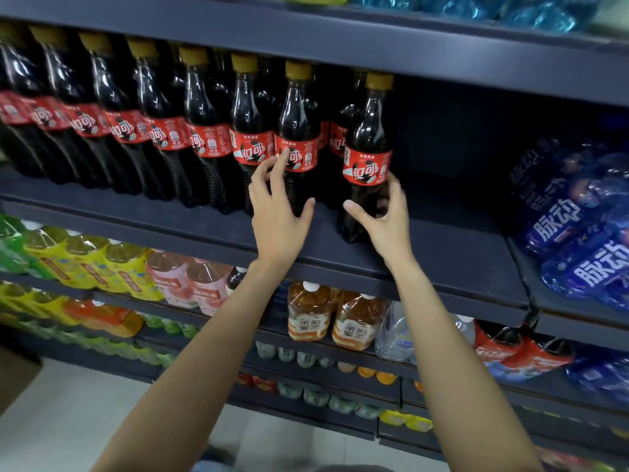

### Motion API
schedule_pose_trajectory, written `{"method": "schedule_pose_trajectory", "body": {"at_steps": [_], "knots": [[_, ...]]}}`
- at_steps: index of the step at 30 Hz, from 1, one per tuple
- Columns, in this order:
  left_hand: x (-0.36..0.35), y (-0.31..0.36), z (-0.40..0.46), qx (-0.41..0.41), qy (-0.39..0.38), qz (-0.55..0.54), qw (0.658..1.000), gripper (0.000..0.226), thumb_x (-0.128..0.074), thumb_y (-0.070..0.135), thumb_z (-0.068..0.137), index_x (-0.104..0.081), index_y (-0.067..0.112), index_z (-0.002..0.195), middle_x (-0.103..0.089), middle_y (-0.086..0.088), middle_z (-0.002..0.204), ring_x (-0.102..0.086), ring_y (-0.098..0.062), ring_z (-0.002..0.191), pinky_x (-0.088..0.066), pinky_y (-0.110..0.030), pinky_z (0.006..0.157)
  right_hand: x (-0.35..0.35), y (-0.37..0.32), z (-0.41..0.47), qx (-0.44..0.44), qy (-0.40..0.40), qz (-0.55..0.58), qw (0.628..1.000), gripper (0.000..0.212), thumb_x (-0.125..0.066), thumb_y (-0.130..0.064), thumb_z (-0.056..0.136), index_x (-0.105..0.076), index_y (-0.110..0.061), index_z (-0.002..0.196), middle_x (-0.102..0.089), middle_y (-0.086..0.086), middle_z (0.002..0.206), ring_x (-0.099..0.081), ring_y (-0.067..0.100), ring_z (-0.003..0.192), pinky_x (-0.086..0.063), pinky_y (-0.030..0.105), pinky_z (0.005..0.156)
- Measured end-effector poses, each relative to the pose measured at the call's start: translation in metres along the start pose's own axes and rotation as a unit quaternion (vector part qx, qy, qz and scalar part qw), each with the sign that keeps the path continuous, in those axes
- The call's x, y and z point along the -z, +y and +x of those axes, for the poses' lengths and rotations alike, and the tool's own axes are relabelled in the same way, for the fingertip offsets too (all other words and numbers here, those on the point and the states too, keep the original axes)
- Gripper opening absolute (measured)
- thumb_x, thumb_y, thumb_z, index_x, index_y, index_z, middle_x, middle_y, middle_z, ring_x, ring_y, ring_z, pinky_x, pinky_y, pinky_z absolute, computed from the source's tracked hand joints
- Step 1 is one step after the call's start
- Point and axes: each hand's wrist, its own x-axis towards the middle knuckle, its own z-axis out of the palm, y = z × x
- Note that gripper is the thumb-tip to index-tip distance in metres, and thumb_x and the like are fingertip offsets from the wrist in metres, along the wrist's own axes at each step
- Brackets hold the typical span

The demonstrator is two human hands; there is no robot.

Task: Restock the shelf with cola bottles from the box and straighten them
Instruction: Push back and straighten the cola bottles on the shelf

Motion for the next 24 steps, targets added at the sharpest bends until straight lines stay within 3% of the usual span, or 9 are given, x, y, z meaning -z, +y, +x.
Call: {"method": "schedule_pose_trajectory", "body": {"at_steps": [3, 6, 11, 14, 15, 17, 19, 22, 24], "knots": [[0.002, -0.001, -0.002, 0.002, -0.023, -0.019, 1.000, 0.077, -0.068, 0.022, 0.084, -0.025, 0.022, 0.147, -0.032, -0.010, 0.143, -0.032, -0.024, 0.133, -0.037, -0.020, 0.087, -0.007, -0.006, 0.001, 0.033, 0.024, -0.015, 0.999, 0.080, -0.079, -0.033, 0.075, -0.038, -0.021, 0.142, -0.047, -0.003, 0.128, -0.046, 0.002, 0.110, -0.037, 0.002, 0.081], [0.003, -0.001, -0.002, 0.003, -0.035, -0.040, 0.999, 0.076, -0.068, 0.024, 0.086, -0.023, 0.020, 0.148, -0.030, -0.013, 0.144, -0.030, -0.024, 0.135, -0.026, -0.012, 0.094, -0.026, -0.014, -0.001, 0.042, 0.020, -0.017, 0.999, 0.079, -0.078, -0.027, 0.076, -0.037, -0.020, 0.143, -0.046, -0.004, 0.131, -0.044, 0.003, 0.113, -0.038, -0.001, 0.079], [0.002, -0.007, 0.001, -0.022, -0.047, -0.033, 0.998, 0.079, -0.069, 0.022, 0.084, -0.023, 0.020, 0.147, -0.029, -0.013, 0.144, -0.032, -0.025, 0.133, -0.042, -0.023, 0.090, -0.034, -0.013, 0.002, 0.024, 0.016, -0.006, 1.000, 0.084, -0.074, -0.031, 0.080, -0.023, -0.033, 0.147, -0.043, -0.002, 0.142, -0.049, 0.013, 0.121, -0.048, 0.033, 0.098], [-0.001, -0.007, 0.001, -0.053, -0.028, 0.017, 0.998, 0.083, -0.073, 0.025, 0.080, -0.022, 0.021, 0.146, -0.022, -0.016, 0.148, -0.027, -0.030, 0.135, -0.048, -0.029, 0.089, -0.025, -0.018, 0.003, 0.005, -0.037, -0.052, 0.998, 0.082, -0.067, -0.036, 0.085, -0.015, -0.034, 0.149, -0.032, 0.003, 0.148, -0.032, 0.017, 0.136, -0.032, 0.032, 0.107], [-0.003, -0.006, 0.000, -0.090, -0.018, 0.043, 0.995, 0.084, -0.073, 0.027, 0.079, -0.022, 0.021, 0.145, -0.018, -0.017, 0.148, -0.024, -0.033, 0.136, -0.046, -0.038, 0.097, -0.021, -0.021, 0.004, 0.000, -0.059, -0.053, 0.997, 0.078, -0.062, -0.038, 0.089, -0.013, -0.034, 0.150, -0.025, 0.003, 0.152, -0.023, 0.017, 0.141, -0.025, 0.032, 0.109], [-0.011, -0.004, 0.002, -0.173, -0.023, 0.106, 0.979, 0.086, -0.074, 0.033, 0.077, -0.023, 0.021, 0.144, -0.011, -0.013, 0.150, -0.015, -0.035, 0.139, -0.027, -0.050, 0.113, -0.010, -0.022, 0.012, -0.003, -0.060, -0.023, 0.998, 0.064, -0.045, -0.041, 0.098, -0.010, -0.032, 0.151, -0.011, 0.001, 0.158, -0.007, 0.015, 0.146, -0.013, 0.036, 0.116], [-0.018, 0.000, 0.004, -0.211, -0.051, 0.156, 0.964, 0.091, -0.076, 0.038, 0.074, -0.022, 0.024, 0.146, -0.009, -0.010, 0.152, -0.009, -0.036, 0.141, -0.014, -0.054, 0.115, 0.001, -0.020, 0.031, -0.022, -0.013, 0.029, 0.999, 0.058, -0.029, -0.043, 0.100, -0.005, -0.027, 0.151, -0.002, -0.001, 0.160, 0.000, 0.014, 0.147, -0.003, 0.042, 0.120], [-0.026, -0.003, 0.005, -0.217, -0.063, 0.192, 0.955, 0.096, -0.076, 0.043, 0.073, -0.019, 0.024, 0.148, -0.010, -0.009, 0.153, -0.005, -0.037, 0.141, -0.010, -0.058, 0.113, -0.004, -0.012, 0.064, -0.079, 0.019, 0.085, 0.993, 0.057, -0.019, -0.043, 0.102, 0.002, -0.021, 0.151, 0.005, -0.002, 0.160, 0.001, 0.014, 0.147, -0.001, 0.044, 0.121], [-0.026, -0.007, 0.005, -0.223, -0.061, 0.204, 0.951, 0.096, -0.074, 0.045, 0.075, -0.018, 0.023, 0.149, -0.012, -0.009, 0.153, -0.006, -0.037, 0.141, -0.012, -0.058, 0.113, -0.021, -0.009, 0.076, -0.134, -0.020, 0.118, 0.984, 0.073, -0.020, -0.063, 0.095, -0.003, -0.023, 0.152, -0.002, -0.001, 0.161, -0.006, 0.013, 0.147, -0.006, 0.043, 0.121]]}}
